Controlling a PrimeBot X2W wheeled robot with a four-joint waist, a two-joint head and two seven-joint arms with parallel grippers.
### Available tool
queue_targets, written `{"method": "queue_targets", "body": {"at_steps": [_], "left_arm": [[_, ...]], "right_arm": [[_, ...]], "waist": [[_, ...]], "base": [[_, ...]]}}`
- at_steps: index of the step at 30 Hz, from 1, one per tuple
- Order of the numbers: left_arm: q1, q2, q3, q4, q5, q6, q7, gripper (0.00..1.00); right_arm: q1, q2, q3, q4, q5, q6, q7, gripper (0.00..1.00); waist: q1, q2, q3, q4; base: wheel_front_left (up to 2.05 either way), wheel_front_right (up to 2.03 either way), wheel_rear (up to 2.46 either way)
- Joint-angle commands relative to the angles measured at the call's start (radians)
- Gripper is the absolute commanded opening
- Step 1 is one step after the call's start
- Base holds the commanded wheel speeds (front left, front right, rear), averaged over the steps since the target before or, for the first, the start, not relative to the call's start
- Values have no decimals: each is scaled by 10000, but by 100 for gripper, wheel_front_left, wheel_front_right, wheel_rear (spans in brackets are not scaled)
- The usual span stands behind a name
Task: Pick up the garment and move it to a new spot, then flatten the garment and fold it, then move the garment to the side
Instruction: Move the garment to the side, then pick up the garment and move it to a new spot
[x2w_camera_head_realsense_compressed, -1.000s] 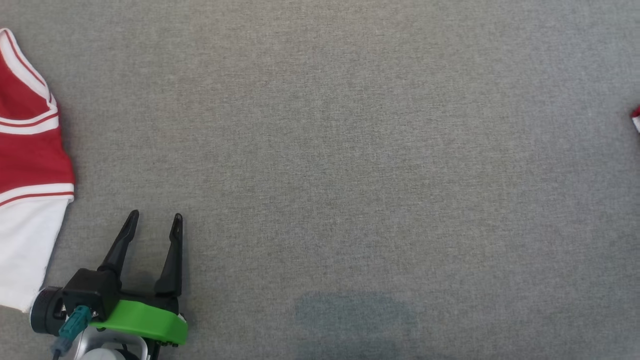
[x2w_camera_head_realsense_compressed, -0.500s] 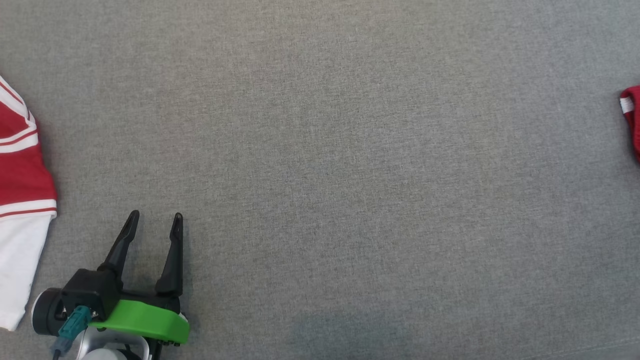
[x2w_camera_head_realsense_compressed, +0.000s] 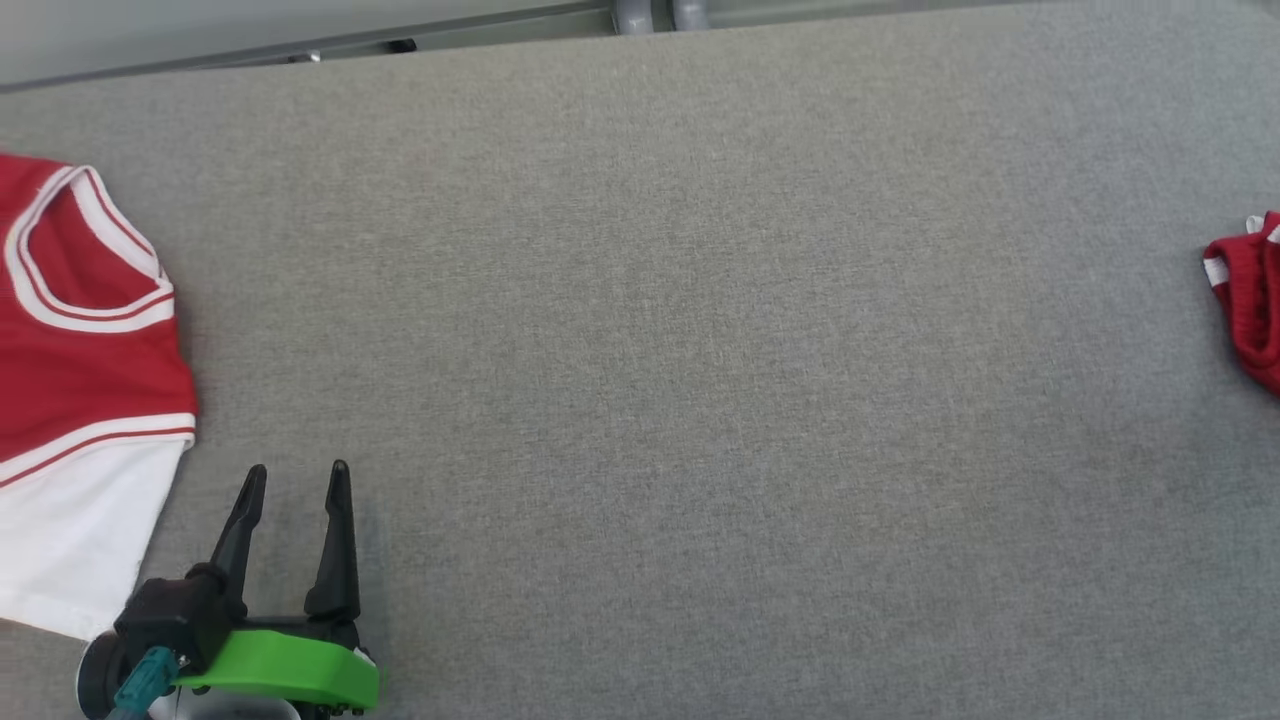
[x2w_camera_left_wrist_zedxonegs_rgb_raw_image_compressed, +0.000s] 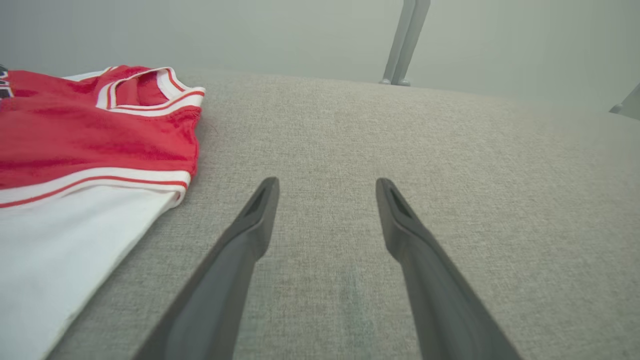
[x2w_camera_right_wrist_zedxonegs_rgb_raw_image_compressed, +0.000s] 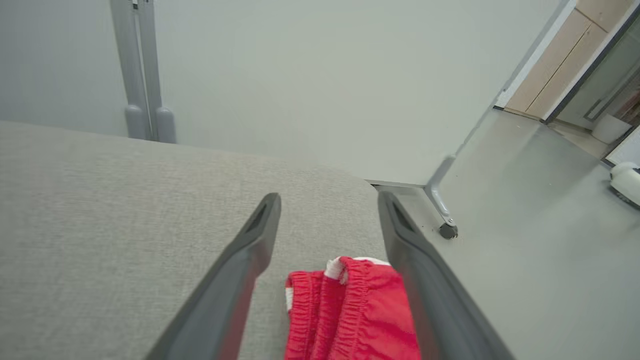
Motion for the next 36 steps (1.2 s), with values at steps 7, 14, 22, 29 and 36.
{"method": "queue_targets", "body": {"at_steps": [7, 14, 22, 29, 36], "left_arm": [[168, -148, 374, 590, -148, 6, -226, 100], [187, -231, 649, 1019, 7, -215, -267, 100], [516, -374, 1130, 1386, 133, -431, -263, 100], [745, -559, 1331, 1555, 367, -623, -265, 100], [801, -584, 1465, 1662, 534, -801, -264, 100]], "right_arm": [[2742, 1537, 546, -2407, 147, -8, -635, 100], [4567, 3177, 142, -3708, -813, -10, -898, 100], [5483, 4073, 212, -4386, -1417, -8, -881, 100], [5947, 4414, 293, -4459, -1605, -8, -884, 100], [6143, 4527, 250, -4455, -1672, -8, -885, 100]], "waist": [[0, 120, -1201, 905], [0, 120, -1651, 1373], [0, 120, -2174, 1514], [0, 120, -2462, 1659], [0, 120, -2725, 1764]], "base": [[0, 0, 0], [0, 0, 0], [0, 0, 0], [0, 0, 0], [0, 0, 0]]}}
